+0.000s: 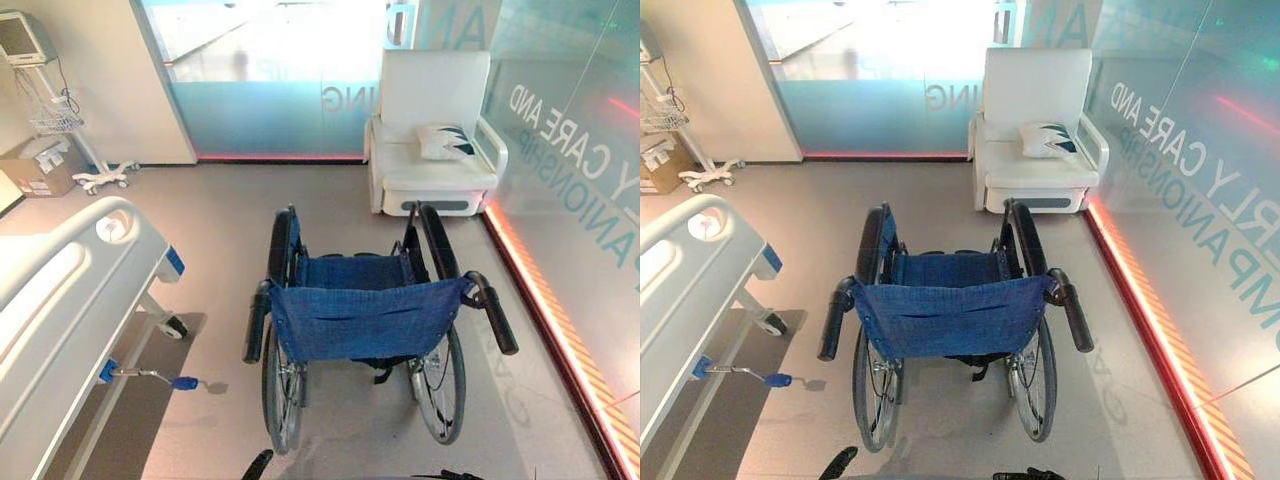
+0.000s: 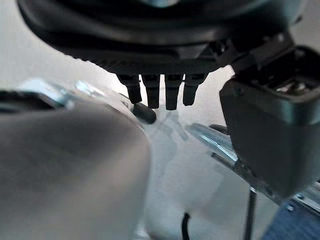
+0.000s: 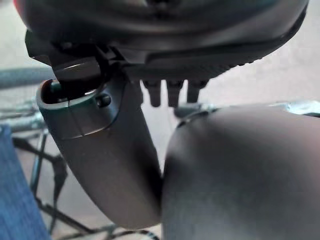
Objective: Push the wheelchair next to the bed
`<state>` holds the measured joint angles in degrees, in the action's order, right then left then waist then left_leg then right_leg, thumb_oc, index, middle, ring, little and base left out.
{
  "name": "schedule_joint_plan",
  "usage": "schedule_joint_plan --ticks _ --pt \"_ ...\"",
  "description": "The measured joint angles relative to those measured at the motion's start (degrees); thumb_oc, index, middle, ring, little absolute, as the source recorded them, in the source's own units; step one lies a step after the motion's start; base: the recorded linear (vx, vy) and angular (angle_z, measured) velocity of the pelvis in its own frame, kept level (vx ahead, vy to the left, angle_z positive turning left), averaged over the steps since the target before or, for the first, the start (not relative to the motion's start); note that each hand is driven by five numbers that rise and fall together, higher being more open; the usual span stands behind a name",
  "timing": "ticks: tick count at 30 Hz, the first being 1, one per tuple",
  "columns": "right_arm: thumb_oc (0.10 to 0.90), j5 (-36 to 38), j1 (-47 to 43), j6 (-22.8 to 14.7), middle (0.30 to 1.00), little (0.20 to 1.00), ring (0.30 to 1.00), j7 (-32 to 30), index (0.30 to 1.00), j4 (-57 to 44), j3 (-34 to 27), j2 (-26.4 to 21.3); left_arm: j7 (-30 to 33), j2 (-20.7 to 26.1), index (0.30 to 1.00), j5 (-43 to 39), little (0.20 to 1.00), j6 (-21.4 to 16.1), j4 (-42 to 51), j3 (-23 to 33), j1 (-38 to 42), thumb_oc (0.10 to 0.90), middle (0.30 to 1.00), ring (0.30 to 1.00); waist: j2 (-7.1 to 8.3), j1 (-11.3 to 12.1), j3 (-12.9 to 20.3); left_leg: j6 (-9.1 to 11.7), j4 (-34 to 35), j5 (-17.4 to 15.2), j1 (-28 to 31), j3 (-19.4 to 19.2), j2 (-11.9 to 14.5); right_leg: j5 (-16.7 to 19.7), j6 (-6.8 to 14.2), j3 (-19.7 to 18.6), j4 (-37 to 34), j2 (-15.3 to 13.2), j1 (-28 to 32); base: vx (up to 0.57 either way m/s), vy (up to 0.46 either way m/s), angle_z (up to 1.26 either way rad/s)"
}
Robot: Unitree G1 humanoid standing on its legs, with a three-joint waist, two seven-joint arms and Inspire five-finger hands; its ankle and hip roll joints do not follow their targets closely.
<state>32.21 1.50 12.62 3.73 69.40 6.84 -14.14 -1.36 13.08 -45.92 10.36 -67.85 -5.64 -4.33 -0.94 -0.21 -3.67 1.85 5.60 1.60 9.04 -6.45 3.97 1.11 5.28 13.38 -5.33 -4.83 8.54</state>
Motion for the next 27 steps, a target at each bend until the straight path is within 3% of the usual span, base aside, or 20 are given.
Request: schedule_joint_plan --ticks 5,10,14,20,27 --pt "0.8 6.3 2.8 -1.3 0.9 0.9 0.9 -1.7 0.9 -2.0 -4.6 -4.0 -4.2 3.2 0.9 -1.4 0.9 -0.1 8.4 3.9 -0.3 0.8 0.9 0.9 -0.01 1.2 0.0 0.0 0.0 0.0 -0.1 0.0 0.1 0.0 0.0 0.0 0.0 0.0 -0.1 0.0 0.0 0.0" --pt "0.8 9.0 5.9 -4.7 0.9 0.9 0.9 -6.7 0.9 -12.5 -13.7 -9.3 -9.7 10.1 0.9 -4.5 0.9 2.7 21.5 9.5 -2.2 0.8 0.9 0.9 0.33 1.0 -0.2 0.0 0.0 0.0 -0.7 0.0 0.0 0.1 0.1 0.0 0.0 0.0 -0.7 0.0 0.0 0.0" --pt "0.8 9.1 6.2 -6.0 0.9 0.9 0.9 -10.6 0.9 -20.2 -17.8 -13.0 -10.2 14.4 0.9 -6.8 0.9 5.0 28.6 13.2 -2.6 0.8 0.9 0.9 0.69 1.0 -0.8 0.0 0.0 0.0 -0.9 0.0 0.0 0.2 0.1 0.0 0.0 0.0 -0.9 0.0 0.0 0.0" --pt "0.8 8.8 7.3 -7.6 0.9 0.9 0.9 -18.3 0.9 -35.4 -22.2 -14.0 -9.6 15.2 0.9 -10.7 0.9 7.0 41.3 18.4 -4.2 0.8 0.9 0.9 1.22 1.0 -1.8 0.0 0.0 0.1 -0.8 0.0 -0.2 0.2 0.2 -0.1 0.1 -0.1 -0.8 0.0 0.0 0.0" --pt "0.8 8.2 7.0 -8.2 0.9 0.9 0.9 -23.1 0.9 -48.3 -24.9 -15.0 -8.8 15.2 0.9 -13.4 0.9 10.5 51.1 18.5 -4.3 0.8 0.9 0.9 -0.12 0.9 -3.5 0.0 0.0 0.0 -1.0 0.0 -0.2 0.2 0.2 -0.1 0.2 -0.1 -0.9 0.0 0.0 0.0"
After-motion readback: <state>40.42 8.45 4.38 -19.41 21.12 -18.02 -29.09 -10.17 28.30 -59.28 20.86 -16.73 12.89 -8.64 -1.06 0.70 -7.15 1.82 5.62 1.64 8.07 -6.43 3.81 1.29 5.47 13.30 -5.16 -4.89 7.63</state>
